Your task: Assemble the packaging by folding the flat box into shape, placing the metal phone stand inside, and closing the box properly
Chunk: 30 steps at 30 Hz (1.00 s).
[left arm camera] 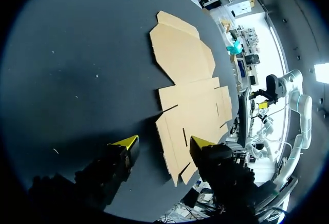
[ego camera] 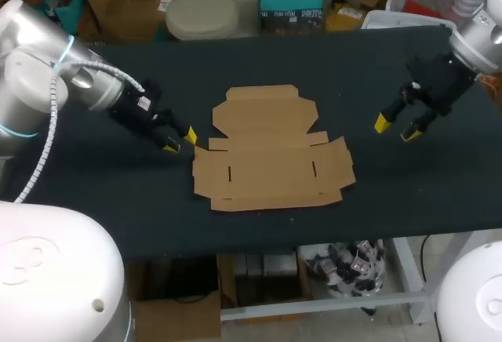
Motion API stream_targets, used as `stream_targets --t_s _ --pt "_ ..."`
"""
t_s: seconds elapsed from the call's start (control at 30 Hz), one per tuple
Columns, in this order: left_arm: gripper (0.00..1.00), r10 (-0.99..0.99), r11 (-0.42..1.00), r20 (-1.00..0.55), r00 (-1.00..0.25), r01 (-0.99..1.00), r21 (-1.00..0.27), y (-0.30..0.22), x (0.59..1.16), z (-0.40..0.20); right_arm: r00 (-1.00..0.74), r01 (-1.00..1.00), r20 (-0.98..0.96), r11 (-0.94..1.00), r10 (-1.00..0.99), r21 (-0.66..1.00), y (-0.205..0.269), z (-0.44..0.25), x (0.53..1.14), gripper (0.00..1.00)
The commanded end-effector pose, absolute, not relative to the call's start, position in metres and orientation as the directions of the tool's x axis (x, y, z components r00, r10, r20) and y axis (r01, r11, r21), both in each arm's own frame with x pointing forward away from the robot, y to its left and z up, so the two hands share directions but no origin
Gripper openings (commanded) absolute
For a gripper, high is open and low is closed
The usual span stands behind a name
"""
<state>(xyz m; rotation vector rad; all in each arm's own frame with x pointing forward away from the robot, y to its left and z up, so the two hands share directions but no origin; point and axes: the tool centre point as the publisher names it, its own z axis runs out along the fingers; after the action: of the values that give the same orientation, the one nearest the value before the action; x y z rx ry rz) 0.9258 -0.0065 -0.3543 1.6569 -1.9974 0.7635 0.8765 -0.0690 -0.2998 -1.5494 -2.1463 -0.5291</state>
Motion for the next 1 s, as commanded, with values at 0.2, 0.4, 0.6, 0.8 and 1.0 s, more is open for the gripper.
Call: stream_targets --t_s 0.2,0.4,0.6,0.8,1.0 --pt "1.0 -0.824 0.124 0.528 -0.204 -0.975 -0.182 0.025 0.923 -0.305 -0.279 0.955 0.554 0.288 0.784 0.074 -0.069 -0.294 0.887 1.0" --pt "1.0 -0.846 0.116 0.495 -0.199 -0.974 -0.192 0.03 0.925 -0.298 -0.276 0.959 0.553 0.267 0.786 0.1 -0.063 -0.291 0.907 1.0" --pt "0.45 -0.866 0.093 0.467 -0.18 -0.975 -0.203 0.033 0.93 -0.292 -0.289 0.956 0.546 0.264 0.787 0.126 -0.051 -0.288 0.93 1.0" --pt "0.0 -0.872 0.041 0.471 -0.135 -0.978 -0.203 0.039 0.93 -0.292 -0.304 0.95 0.547 0.288 0.78 0.118 -0.041 -0.29 0.949 1.0" --pt "0.0 -0.875 0.014 0.474 -0.102 -0.982 -0.186 0.043 0.933 -0.295 -0.288 0.956 0.547 0.269 0.786 0.117 -0.042 -0.294 0.961 0.0"
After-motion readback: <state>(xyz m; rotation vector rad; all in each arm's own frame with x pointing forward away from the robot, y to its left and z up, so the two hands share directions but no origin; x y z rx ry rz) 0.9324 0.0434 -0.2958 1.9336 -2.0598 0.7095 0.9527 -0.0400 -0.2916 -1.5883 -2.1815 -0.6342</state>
